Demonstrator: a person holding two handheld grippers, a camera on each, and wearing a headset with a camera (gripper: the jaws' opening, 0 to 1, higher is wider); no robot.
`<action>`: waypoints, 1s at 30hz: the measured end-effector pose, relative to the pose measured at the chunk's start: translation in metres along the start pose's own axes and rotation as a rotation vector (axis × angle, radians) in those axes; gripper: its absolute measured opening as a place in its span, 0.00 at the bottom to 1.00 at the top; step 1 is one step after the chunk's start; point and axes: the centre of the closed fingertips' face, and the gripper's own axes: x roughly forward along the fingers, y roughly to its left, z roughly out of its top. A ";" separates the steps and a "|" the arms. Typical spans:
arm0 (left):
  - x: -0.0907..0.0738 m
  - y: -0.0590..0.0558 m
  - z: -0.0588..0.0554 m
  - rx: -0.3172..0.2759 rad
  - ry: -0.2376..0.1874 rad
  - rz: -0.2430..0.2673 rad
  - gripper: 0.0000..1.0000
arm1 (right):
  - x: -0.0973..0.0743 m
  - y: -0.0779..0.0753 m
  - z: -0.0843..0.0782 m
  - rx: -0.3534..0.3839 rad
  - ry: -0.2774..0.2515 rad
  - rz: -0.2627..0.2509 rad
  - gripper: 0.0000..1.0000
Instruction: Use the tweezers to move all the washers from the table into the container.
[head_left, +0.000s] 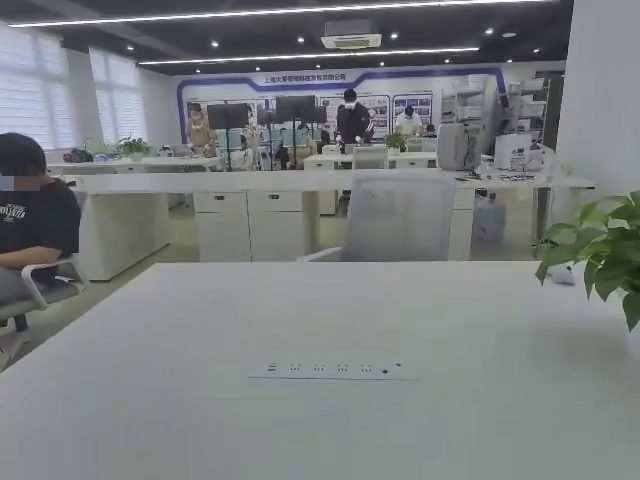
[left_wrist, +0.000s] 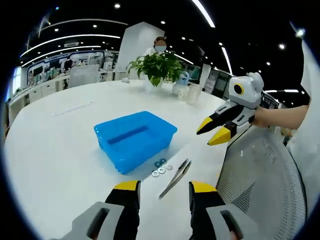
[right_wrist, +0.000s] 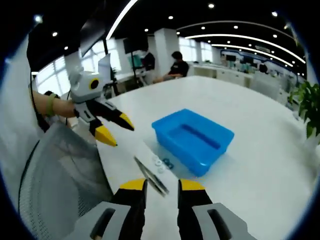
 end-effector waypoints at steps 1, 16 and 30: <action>0.003 0.000 -0.003 0.017 0.018 -0.008 0.33 | 0.004 -0.002 -0.004 -0.028 0.033 -0.002 0.18; 0.034 -0.002 -0.033 0.222 0.253 -0.096 0.16 | 0.044 0.013 -0.023 -0.282 0.310 0.116 0.17; 0.042 0.008 -0.040 0.550 0.401 -0.100 0.00 | 0.058 0.015 -0.027 -0.359 0.380 0.176 0.15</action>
